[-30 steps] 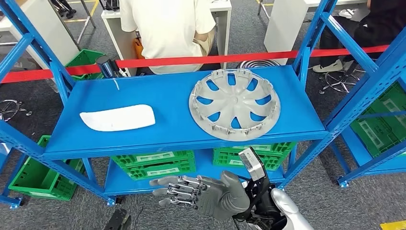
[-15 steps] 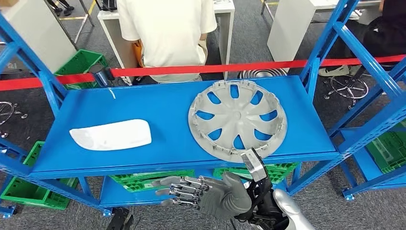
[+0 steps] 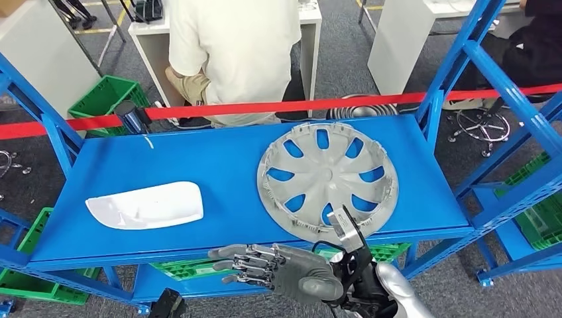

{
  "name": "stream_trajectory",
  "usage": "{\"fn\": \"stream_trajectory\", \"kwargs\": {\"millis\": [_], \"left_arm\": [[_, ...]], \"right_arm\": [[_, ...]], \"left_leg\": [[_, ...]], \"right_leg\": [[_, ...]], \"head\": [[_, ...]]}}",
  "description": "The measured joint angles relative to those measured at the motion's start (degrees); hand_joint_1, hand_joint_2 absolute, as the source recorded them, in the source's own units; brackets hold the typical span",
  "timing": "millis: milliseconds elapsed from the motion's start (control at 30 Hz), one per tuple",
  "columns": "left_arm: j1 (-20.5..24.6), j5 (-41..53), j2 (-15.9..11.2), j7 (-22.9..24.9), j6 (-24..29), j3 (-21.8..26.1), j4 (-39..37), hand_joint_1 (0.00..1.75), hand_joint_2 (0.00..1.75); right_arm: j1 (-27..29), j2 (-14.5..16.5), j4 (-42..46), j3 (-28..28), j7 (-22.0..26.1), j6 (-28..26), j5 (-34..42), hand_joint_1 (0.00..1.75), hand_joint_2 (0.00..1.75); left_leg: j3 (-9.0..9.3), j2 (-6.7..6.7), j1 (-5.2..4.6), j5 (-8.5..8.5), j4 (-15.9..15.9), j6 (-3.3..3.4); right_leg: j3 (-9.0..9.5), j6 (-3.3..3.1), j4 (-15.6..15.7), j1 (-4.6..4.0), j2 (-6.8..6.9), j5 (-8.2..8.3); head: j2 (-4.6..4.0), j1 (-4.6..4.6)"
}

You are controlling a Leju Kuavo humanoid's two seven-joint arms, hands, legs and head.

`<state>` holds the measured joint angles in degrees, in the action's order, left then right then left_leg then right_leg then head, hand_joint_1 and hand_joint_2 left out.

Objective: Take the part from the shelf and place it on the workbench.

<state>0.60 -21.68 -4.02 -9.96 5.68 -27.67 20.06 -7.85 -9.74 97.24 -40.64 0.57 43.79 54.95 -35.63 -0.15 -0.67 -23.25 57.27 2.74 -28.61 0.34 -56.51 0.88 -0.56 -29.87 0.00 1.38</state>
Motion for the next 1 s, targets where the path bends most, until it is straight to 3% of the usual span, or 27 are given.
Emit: {"fn": "stream_trajectory", "kwargs": {"millis": [67, 100, 200, 233, 267, 333, 367, 400, 500, 567, 633, 700, 733, 767, 800, 867, 900, 933, 1000], "left_arm": [[0.01, -0.14, 0.07, -0.14, 0.0, -0.09, 0.0, 0.0, 0.0], [0.04, -0.21, 0.15, -0.21, -0.01, -0.13, 0.01, 0.0, 0.0], [0.09, -0.72, 0.32, -0.32, -0.05, -0.17, -0.02, 0.0, 0.0], [0.09, -0.94, 0.36, -0.33, -0.02, -0.19, -0.04, 0.0, 0.0], [0.09, -1.17, 0.39, -0.29, 0.14, -0.2, -0.08, 0.0, 0.0], [0.11, -1.61, 0.53, 0.16, 0.79, -0.22, -0.17, 0.0, 0.0], [0.14, -1.77, 0.59, 0.53, 1.22, -0.22, -0.26, 0.0, 0.0], [0.15, -1.91, 0.63, 0.93, 1.64, -0.22, -0.36, 0.0, 0.0], [0.16, -2.45, 0.71, 2.26, 2.83, -0.23, -0.86, 0.0, 0.0], [0.12, -2.93, 0.81, 3.43, 3.69, -0.23, -1.41, 0.0, 0.0], [0.06, -3.42, 0.86, 4.55, 4.56, -0.22, -2.18, 0.0, 0.0], [-0.16, -3.89, 0.93, 5.58, 5.4, -0.21, -3.1, 0.0, 0.0], [-0.36, -4.16, 1.03, 6.18, 5.88, -0.2, -3.61, 0.0, 0.0], [-0.58, -4.48, 1.16, 6.87, 6.34, -0.17, -4.14, 0.0, 0.0], [-0.74, -4.84, 1.3, 7.66, 6.81, -0.14, -4.68, 0.0, 0.0], [-0.84, -5.53, 1.5, 9.34, 7.53, 0.0, -5.69, 0.0, 0.0], [-0.83, -5.82, 1.58, 10.0, 7.84, 0.07, -6.1, 0.0, 0.0], [-0.86, -6.05, 1.67, 10.56, 8.14, 0.13, -6.45, 0.0, 0.0], [-1.02, -6.39, 1.82, 11.22, 8.76, 0.2, -6.99, 0.0, 0.0]], "right_arm": [[-0.15, -0.04, 0.02, -0.01, 0.01, -0.26, -0.17, 0.0, 1.75], [-0.26, -0.06, 0.02, 0.0, 0.02, -0.43, -0.3, 0.0, 1.75], [-0.31, -0.28, -0.03, -0.01, 0.01, -2.28, -2.58, 0.0, 1.75], [-0.26, -0.38, -0.05, 0.01, 0.07, -3.49, -4.24, 0.0, 1.75], [-0.25, -0.46, -0.07, 0.04, 0.2, -4.81, -6.08, 0.0, 1.75], [-0.3, -0.55, -0.09, 0.16, 0.6, -6.97, -9.17, 0.0, 1.75], [-0.34, -0.55, -0.1, 0.22, 0.76, -7.67, -10.16, 0.0, 1.75], [-0.37, -0.54, -0.13, 0.28, 0.85, -8.1, -10.79, 0.0, 1.75], [-0.43, -0.46, -0.16, 0.35, 0.9, -9.02, -12.09, 0.0, 1.75], [-0.54, -0.33, -0.15, 0.34, 0.85, -9.54, -12.97, 0.0, 1.75], [-0.64, -0.12, -0.17, 0.32, 0.83, -9.98, -13.81, 0.0, 1.75], [-0.66, 0.01, -0.31, 0.28, 0.83, -10.43, -14.66, 0.0, 1.75], [-0.66, 0.04, -0.43, 0.25, 0.83, -10.7, -15.19, 0.0, 1.75], [-0.68, 0.07, -0.57, 0.22, 0.85, -11.08, -15.91, 0.0, 1.75], [-0.75, 0.13, -0.7, 0.19, 0.96, -11.69, -17.01, 0.0, 1.75], [-1.11, 0.38, -0.93, 0.15, 1.5, -13.52, -20.34, 0.0, 1.75], [-1.38, 0.52, -1.04, 0.14, 1.95, -14.68, -22.39, 0.0, 1.75], [-1.65, 0.66, -1.17, 0.12, 2.43, -15.9, -24.52, 0.0, 1.75], [-2.08, 0.85, -1.46, 0.04, 3.31, -18.42, -28.68, 0.0, 1.75]], "left_leg": [[1.0, 0.0, 0.23, 0.18, -1.39, 0.26], [1.49, 0.0, 0.36, 0.24, -1.95, 0.38], [1.91, -0.14, 0.31, -0.14, -2.15, 0.69], [2.01, -0.23, 0.3, -0.32, -2.1, 0.67], [2.17, -0.35, 0.31, -0.54, -2.0, 0.56], [2.48, -0.59, 0.35, -1.2, -1.42, 0.11], [2.46, -0.72, 0.25, -1.66, -0.89, -0.24], [2.35, -0.8, 0.16, -2.07, -0.39, -0.57], [2.14, -0.87, 0.15, -2.61, 0.26, -1.1], [1.66, -0.76, 0.39, -3.57, 1.48, -1.58], [-0.77, -0.59, 0.72, -6.47, 6.74, -2.37], [-4.65, -0.45, 1.1, -9.59, 14.44, -2.98], [-5.94, -0.36, 1.25, -9.97, 16.67, -3.11], [-6.18, -0.27, 1.34, -9.23, 16.69, -3.11], [-5.29, -0.2, 1.39, -7.54, 14.49, -2.99], [-1.44, -0.14, 1.32, -3.68, 6.39, -2.38], [0.07, -0.12, 1.17, -2.7, 3.23, -2.02], [0.97, -0.11, 0.98, -2.37, 1.34, -1.7], [1.25, -0.12, 0.59, -2.59, 0.59, -1.17]], "right_leg": [[-0.54, 0.24, -1.2, -0.14, 0.2, -0.77], [-1.7, 0.15, -3.45, -0.15, 0.28, -1.69], [-8.7, 0.01, -14.66, 0.03, 0.32, -4.86], [-10.36, 0.38, -16.48, 0.1, 0.32, -4.79], [-10.81, 0.98, -15.94, 0.19, 0.33, -3.75], [-8.57, 2.28, -8.97, 0.48, 0.38, 0.24], [-7.11, 2.44, -5.44, 0.54, 0.41, 1.92], [-6.07, 2.17, -3.01, 0.55, 0.42, 3.01], [-5.51, 0.56, -2.04, 0.41, 0.36, 3.42], [-5.22, -0.04, -1.92, 0.69, 0.35, 3.38], [-4.91, -0.58, -1.86, 0.87, 0.37, 3.25], [-4.83, -0.89, -1.86, 0.81, 0.4, 3.13], [-4.8, -0.95, -1.87, 0.77, 0.39, 3.08], [-4.72, -0.96, -1.87, 0.75, 0.36, 3.02], [-4.58, -0.95, -1.87, 0.74, 0.3, 2.95], [-4.27, -0.81, -1.84, 0.66, 0.2, 2.8], [-4.24, -0.66, -1.83, 0.55, 0.17, 2.73], [-4.25, -0.44, -1.82, 0.46, 0.18, 2.66], [-4.25, 0.22, -1.58, 0.39, 0.21, 2.64]], "head": [[0.0, -0.12], [0.0, -0.16], [0.0, -0.24], [0.0, -0.24], [0.0, -0.24], [0.0, -0.25], [0.0, -0.26], [0.0, -0.23], [0.0, -0.17], [0.0, -0.11], [0.0, 0.04], [0.0, 0.09], [0.0, 0.09], [0.0, 0.09], [0.0, 0.09], [0.0, 0.08], [0.0, 0.08], [0.0, 0.07], [0.0, 0.06]]}}
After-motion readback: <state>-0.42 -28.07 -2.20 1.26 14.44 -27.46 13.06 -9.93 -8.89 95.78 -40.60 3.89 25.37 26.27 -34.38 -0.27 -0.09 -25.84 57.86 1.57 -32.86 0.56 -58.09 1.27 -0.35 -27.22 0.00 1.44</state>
